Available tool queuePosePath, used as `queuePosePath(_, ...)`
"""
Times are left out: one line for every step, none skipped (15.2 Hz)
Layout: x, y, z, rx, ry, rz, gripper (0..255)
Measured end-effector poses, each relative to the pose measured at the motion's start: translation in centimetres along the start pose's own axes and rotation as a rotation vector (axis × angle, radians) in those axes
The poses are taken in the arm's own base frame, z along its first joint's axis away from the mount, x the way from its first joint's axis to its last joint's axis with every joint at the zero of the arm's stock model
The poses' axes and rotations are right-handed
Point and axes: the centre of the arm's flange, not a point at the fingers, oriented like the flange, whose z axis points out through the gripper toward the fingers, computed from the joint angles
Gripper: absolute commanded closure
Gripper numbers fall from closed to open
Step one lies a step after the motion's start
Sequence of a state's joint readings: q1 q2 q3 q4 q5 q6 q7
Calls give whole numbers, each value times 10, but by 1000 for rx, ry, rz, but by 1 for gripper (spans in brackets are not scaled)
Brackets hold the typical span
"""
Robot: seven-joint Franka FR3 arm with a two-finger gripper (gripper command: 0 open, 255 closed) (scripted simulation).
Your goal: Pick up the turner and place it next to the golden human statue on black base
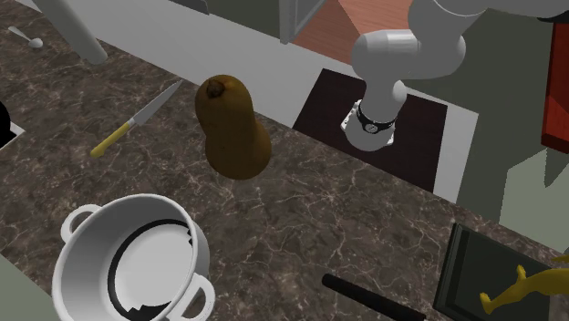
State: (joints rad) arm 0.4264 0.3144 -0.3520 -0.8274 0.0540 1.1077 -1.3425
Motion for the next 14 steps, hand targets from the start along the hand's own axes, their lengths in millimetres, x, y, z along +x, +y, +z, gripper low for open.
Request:
queuePosePath(1,0,4,0,0,0,255)
queuePosePath(1,0,10,0,0,0,255)
queuePosePath(1,-1,15,-1,0,0,255)
queuePosePath(2,1,20,-1,0,0,255)
queuePosePath(3,1,26,-1,0,0,255)
queuePosePath(3,2,31,-1,0,0,255)
queuePosePath(3,1,36,-1,0,0,255)
queuePosePath(2,1,41,-1,0,0,255)
queuePosePath(3,0,47,-1,0,0,255)
queuePosePath(4,1,52,-1,0,0,255)
queuePosePath(5,0,57,-1,0,0,255)
queuePosePath(5,1,63,-1,0,0,255)
queuePosePath(4,1,68,-1,0,0,255)
queuePosePath(4,1,73,-1,0,0,255)
